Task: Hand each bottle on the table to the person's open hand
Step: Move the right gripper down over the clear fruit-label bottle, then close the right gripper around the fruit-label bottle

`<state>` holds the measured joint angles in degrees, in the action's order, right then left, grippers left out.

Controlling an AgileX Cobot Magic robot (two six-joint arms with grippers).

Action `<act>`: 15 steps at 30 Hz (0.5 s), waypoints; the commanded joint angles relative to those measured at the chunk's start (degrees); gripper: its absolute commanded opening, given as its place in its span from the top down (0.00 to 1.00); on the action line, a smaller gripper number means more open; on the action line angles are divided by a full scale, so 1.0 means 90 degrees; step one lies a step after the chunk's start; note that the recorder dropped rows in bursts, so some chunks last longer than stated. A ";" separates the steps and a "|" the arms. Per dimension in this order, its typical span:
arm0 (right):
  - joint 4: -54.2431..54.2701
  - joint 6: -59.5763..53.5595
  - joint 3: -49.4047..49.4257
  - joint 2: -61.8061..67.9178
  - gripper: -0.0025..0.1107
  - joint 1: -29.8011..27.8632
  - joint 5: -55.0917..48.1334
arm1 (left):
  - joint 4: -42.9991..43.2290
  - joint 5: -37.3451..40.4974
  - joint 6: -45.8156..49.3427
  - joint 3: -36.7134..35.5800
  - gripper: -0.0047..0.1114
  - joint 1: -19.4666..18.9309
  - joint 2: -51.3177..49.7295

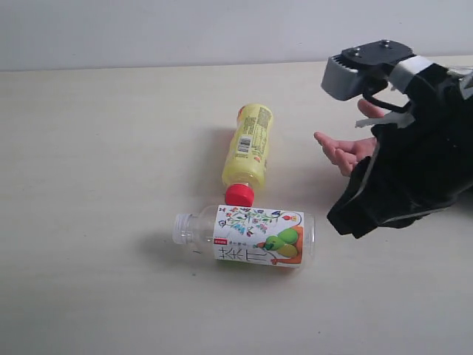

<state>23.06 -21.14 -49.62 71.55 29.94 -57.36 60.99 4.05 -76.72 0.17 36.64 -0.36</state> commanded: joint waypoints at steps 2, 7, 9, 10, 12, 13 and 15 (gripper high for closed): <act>0.0052 -0.1093 -0.0384 0.0609 0.64 0.0013 0.0076 | -0.0036 -0.0036 -0.0002 -0.0019 0.96 -0.0005 0.0040; 0.0052 -0.2353 -0.1001 0.1349 0.48 0.0013 -0.0141 | -0.0036 -0.0036 -0.0002 -0.0019 0.96 -0.0005 0.0040; 0.0052 -0.2705 -0.1129 0.1572 0.43 0.0013 -0.0182 | -0.0036 -0.0036 -0.0002 -0.0019 0.96 -0.0005 0.0040; 0.0052 -0.2749 -0.1182 0.1684 0.41 0.0013 -0.0182 | -0.0036 -0.0036 -0.0002 -0.0019 0.96 -0.0005 0.0040; 0.0052 -0.2759 -0.1214 0.1859 0.40 0.0013 -0.0182 | -0.0036 -0.0036 -0.0002 -0.0019 0.96 -0.0005 0.0040; 0.0052 -0.2776 -0.1214 0.1953 0.40 0.0013 -0.0198 | -0.0036 -0.0036 -0.0002 -0.0019 0.96 -0.0005 0.0040; 0.0052 -0.2776 -0.1214 0.2112 0.40 0.0013 -0.0260 | -0.0036 -0.0036 -0.0002 -0.0019 0.96 -0.0005 0.0040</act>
<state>23.11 -45.02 -60.06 88.85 29.94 -58.75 60.99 4.05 -76.72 0.17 36.64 -0.36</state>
